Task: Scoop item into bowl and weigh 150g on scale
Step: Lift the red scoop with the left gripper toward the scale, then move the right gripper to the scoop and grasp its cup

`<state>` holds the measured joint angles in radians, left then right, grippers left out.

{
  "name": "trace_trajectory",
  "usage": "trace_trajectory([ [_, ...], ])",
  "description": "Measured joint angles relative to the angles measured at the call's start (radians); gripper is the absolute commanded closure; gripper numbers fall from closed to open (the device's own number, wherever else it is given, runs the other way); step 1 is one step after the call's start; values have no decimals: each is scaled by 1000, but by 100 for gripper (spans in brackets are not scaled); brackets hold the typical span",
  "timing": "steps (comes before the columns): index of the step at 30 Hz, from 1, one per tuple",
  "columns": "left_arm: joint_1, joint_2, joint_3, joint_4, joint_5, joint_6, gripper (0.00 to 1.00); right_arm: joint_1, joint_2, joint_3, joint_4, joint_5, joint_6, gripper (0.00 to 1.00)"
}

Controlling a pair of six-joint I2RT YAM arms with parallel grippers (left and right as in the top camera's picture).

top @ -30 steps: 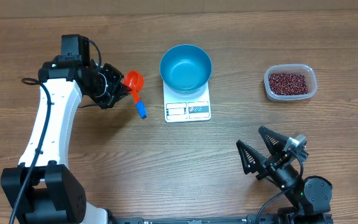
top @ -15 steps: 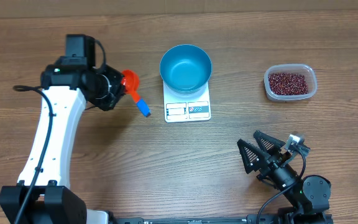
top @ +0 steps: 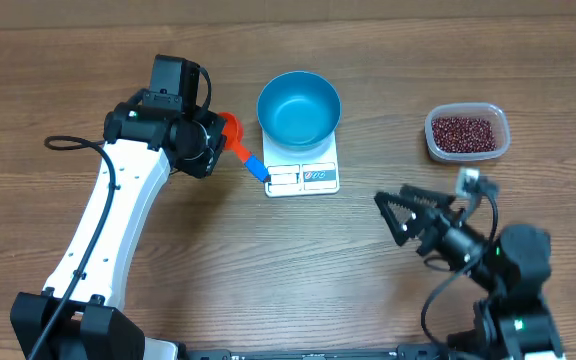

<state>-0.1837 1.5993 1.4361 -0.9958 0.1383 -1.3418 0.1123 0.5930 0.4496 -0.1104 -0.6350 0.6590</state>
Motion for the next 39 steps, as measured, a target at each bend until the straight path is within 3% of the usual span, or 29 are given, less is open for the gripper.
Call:
trace_trajectory([
  [7, 0, 0, 0, 4, 14, -39, 96, 0, 288, 61, 160, -87, 39, 0],
  [10, 0, 0, 0, 3, 14, -38, 95, 2, 384, 61, 229, -113, 94, 21],
  [14, -10, 0, -1, -24, 10, -61, 95, 69, 484, 63, 381, -124, 160, 24],
  [22, -122, 0, -1, -88, -32, -204, 96, 282, 519, 63, 410, 44, 283, 32],
  [26, -190, 0, -1, -117, -78, -285, 96, 365, 519, 63, 409, 157, 320, 41],
  [32, -266, 0, -1, -121, -95, -359, 95, 410, 519, 63, 408, 231, 350, 56],
  [39, -307, 0, -1, -122, -101, -423, 95, 460, 519, 63, 406, 299, 381, 62],
])
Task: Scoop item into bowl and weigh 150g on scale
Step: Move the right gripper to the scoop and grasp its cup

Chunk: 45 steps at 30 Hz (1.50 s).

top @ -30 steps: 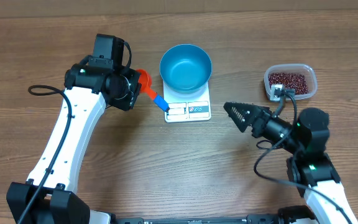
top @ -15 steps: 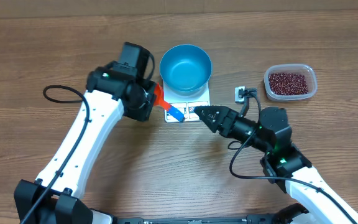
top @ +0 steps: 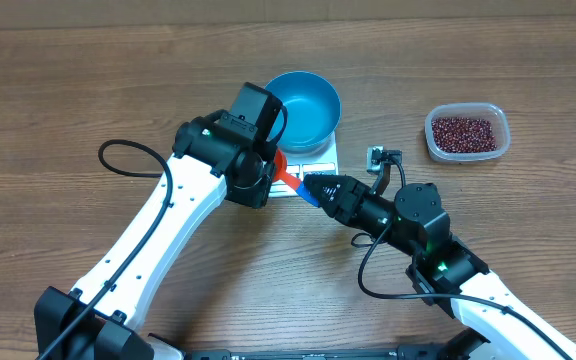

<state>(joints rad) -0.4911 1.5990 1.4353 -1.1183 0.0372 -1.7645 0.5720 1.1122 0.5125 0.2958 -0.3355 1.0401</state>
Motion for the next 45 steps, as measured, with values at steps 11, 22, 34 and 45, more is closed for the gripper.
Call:
trace_trajectory([
  [11, -13, 0, 0, 12, -5, -40, 95, 18, 46, 0, -2, 41, 104, 64],
  [22, -13, 58, 0, 40, -5, -41, 96, 18, 54, 0, -3, 48, 135, 64],
  [34, -14, 58, 0, 57, 3, -41, 96, 18, 54, 0, -14, 56, 161, 67],
  [45, -67, 58, 0, 98, 19, -63, 96, 18, 54, 0, -10, 73, 165, 71],
])
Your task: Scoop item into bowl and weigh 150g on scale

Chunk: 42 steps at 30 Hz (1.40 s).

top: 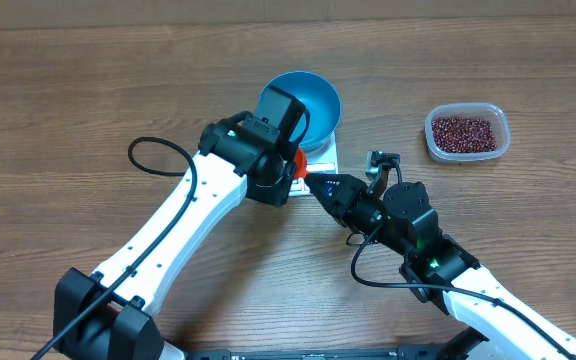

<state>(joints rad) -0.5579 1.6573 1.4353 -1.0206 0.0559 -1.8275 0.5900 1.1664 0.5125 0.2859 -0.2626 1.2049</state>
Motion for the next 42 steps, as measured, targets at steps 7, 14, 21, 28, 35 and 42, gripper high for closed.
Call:
trace_trajectory([
  [7, -12, 0, 0, -2, 13, -4, 96, 0, 0, 0, 1, 5, -2, 80],
  [14, -12, 0, 0, -31, 19, -4, 96, 0, 0, 0, 0, 8, -14, 81],
  [21, -12, 0, 0, -41, 19, -7, 96, 0, 4, 0, 0, 8, -25, 88],
  [28, -12, 0, 0, -42, 19, -7, 94, 0, 4, 0, -1, 8, -31, 96],
  [35, -12, 0, 0, -45, 33, -3, 24, 0, 4, 0, -2, 13, -32, 96],
  [42, 47, 0, 0, -42, -5, 91, 16, -29, 2, 0, -52, 16, -89, 96],
])
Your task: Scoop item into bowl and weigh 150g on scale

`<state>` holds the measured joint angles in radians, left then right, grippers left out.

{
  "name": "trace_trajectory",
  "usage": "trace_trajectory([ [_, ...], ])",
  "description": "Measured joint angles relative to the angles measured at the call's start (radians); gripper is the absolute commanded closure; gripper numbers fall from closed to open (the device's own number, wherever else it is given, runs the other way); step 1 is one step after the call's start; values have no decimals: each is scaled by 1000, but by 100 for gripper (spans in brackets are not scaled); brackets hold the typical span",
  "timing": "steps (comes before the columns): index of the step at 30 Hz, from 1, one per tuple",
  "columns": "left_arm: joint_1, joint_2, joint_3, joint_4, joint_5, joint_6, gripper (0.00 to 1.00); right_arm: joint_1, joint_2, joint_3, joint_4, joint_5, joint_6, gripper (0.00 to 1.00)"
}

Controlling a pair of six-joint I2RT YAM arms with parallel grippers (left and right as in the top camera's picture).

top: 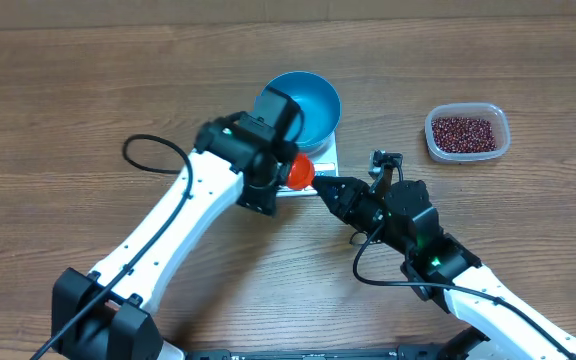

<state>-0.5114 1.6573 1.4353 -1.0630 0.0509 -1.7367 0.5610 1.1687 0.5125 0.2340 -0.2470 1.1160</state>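
The blue bowl (303,103) stands on the white scale (320,160). An orange scoop (301,172) hangs at the scale's front left corner, between my two grippers. My left gripper (282,176) is right against the scoop's orange head; its fingers are hidden under the wrist, so its hold cannot be read. My right gripper (320,186) comes in from the right with its fingers drawn to a point where the scoop's handle lies. The handle itself is hidden. A clear tub of red beans (466,133) sits at the right.
The left arm's black cable (148,150) loops over the table to the left. The right arm's white link (488,310) stretches toward the front right corner. Bare wooden table (68,90) lies to the left of the scale and along the far side.
The left wrist has drawn back slightly to the left and toward the front. More of the orange scoop head shows now. The right gripper stays at the scoop, shifted slightly right.
At first my left gripper held the scoop left of the scale, with the right gripper open far to the right. Then the right gripper had reached the blue handle in front of the scale. Both then pressed close at the scale's corner, and the left has now eased back.
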Motion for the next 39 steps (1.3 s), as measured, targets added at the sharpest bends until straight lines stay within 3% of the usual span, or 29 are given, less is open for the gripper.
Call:
trace_trajectory([
  [3, 73, -1, 0, 21, -4, 149, 13, -47, -26, 0, -58, -1, -45, 96],
  [8, 172, -18, 0, 140, 51, 571, 16, -167, -143, 18, -216, -31, -109, 96],
  [13, 172, -23, 0, 219, 191, 985, 26, -352, -256, 121, -477, -127, -212, 96],
  [14, 168, -23, 0, 221, 204, 1028, 32, -379, -269, 140, -510, -146, -230, 96],
  [16, 145, -23, 0, 221, 223, 1143, 36, -469, -299, 194, -610, -216, -277, 96],
  [24, 4, -23, 0, 156, 153, 1278, 46, -649, -348, 219, -736, -349, -352, 96],
  [29, -90, -23, 0, 127, 59, 1308, 52, -660, -348, 219, -750, -374, -366, 96],
  [35, -143, -20, -19, 130, 17, 1357, 66, -660, -348, 219, -751, -378, -373, 96],
  [37, -151, -11, -36, 153, 14, 1378, 77, -660, -348, 219, -751, -378, -373, 96],
  [39, -158, 10, -59, 190, 11, 1397, 94, -660, -348, 219, -751, -378, -373, 96],
])
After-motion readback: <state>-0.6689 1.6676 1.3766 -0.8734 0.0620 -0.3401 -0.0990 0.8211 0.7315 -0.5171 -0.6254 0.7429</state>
